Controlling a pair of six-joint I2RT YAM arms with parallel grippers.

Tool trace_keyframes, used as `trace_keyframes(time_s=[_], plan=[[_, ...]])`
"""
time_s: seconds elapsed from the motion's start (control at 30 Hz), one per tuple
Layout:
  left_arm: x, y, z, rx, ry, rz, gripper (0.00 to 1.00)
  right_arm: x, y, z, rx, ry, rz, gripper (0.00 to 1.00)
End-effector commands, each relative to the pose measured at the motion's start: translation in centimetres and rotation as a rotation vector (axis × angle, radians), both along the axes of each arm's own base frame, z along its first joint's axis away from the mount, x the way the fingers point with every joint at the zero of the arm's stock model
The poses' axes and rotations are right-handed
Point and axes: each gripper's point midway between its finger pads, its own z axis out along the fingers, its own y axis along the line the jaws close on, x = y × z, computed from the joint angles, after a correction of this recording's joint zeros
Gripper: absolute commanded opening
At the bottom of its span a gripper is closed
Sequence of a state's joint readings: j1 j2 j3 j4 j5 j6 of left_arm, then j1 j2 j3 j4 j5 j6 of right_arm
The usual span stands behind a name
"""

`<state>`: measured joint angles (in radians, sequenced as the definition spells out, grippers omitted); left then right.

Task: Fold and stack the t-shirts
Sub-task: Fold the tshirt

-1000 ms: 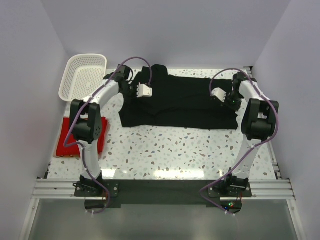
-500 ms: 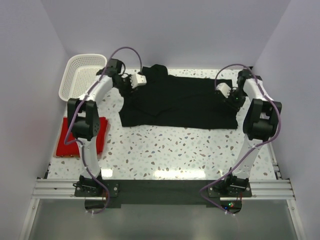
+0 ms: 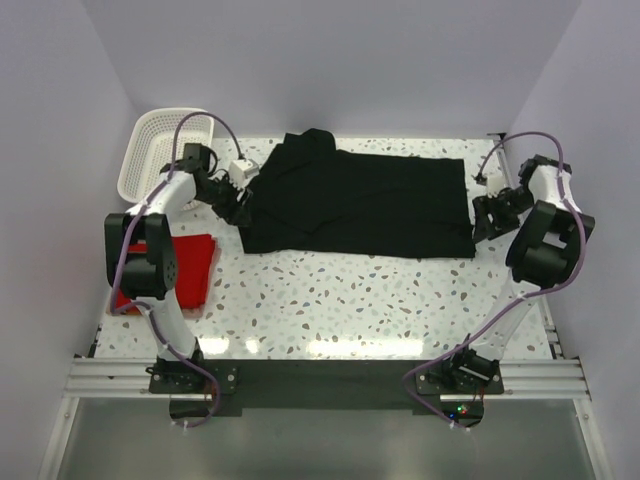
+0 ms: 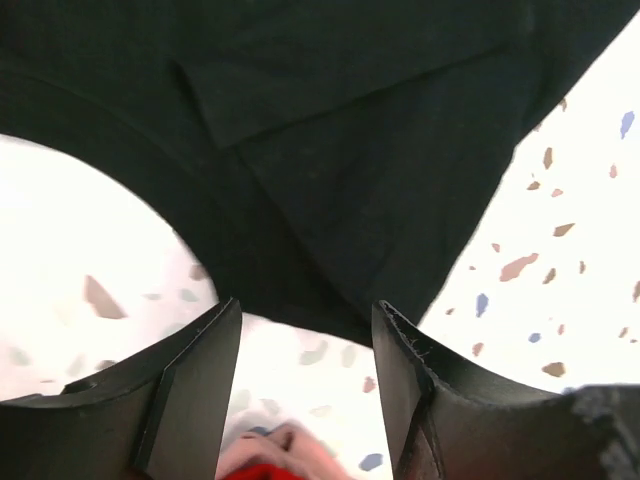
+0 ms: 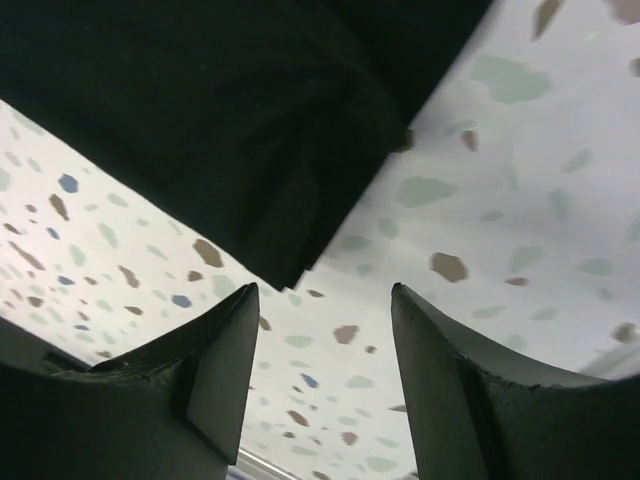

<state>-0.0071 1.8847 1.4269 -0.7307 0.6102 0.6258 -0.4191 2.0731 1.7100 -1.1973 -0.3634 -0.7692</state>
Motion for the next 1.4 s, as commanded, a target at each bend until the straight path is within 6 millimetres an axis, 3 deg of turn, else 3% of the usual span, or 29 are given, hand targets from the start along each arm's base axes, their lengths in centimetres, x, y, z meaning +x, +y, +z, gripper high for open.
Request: trace_keyframes(time_s=[0.0, 0.2, 0.5, 0.73, 0.9, 0.97, 1.13, 1.2, 1.23, 1.37], plan=[[-0.4, -0.9, 0.1, -0.074, 0.04, 0.051, 0.6, -0.3, 2.3, -0.8, 0.094, 0.044, -0.083, 0.6], [-0.8, -0.8, -1.6, -0.072, 0.089, 0.059, 0.63, -0.8, 2.7, -3.1, 0.126, 0.098, -0.107, 0.63], [-2.1, -1.2, -3.6, -0.091, 0.172, 0.063, 0.64, -2.0, 3.9, -3.5, 0.183, 0.128, -0.099, 0.59], [-4.5, -2.0, -4.9, -0.13, 0.276, 0.026, 0.57, -1.8, 3.7, -4.1, 0.173, 0.125, -0.101, 0.37], [-5.7, -2.1, -4.0, -0.14, 0.246, -0.022, 0.65, -1.4, 3.6, -4.0, 0.169, 0.114, -0.107, 0.29], [-5.7, -2.0, -3.9, -0.135, 0.237, -0.019, 0.6, -1.3, 3.6, -4.0, 0.17, 0.112, -0.106, 0.22], [-3.3, -2.0, -2.9, -0.132, 0.201, -0.003, 0.25, -0.9, 3.3, -4.0, 0.157, 0.106, -0.11, 0.0], [-2.5, -1.9, -3.0, -0.126, 0.206, 0.002, 0.17, -0.7, 2.9, -4.0, 0.142, 0.101, -0.115, 0.0], [-1.1, -1.7, -2.1, -0.116, 0.172, 0.013, 0.1, -0.5, 2.8, -3.9, 0.137, 0.095, -0.114, 0.0], [1.4, -1.2, -2.0, -0.09, 0.155, 0.054, 0.06, -0.2, 2.3, -3.8, 0.114, 0.086, -0.115, 0.0]])
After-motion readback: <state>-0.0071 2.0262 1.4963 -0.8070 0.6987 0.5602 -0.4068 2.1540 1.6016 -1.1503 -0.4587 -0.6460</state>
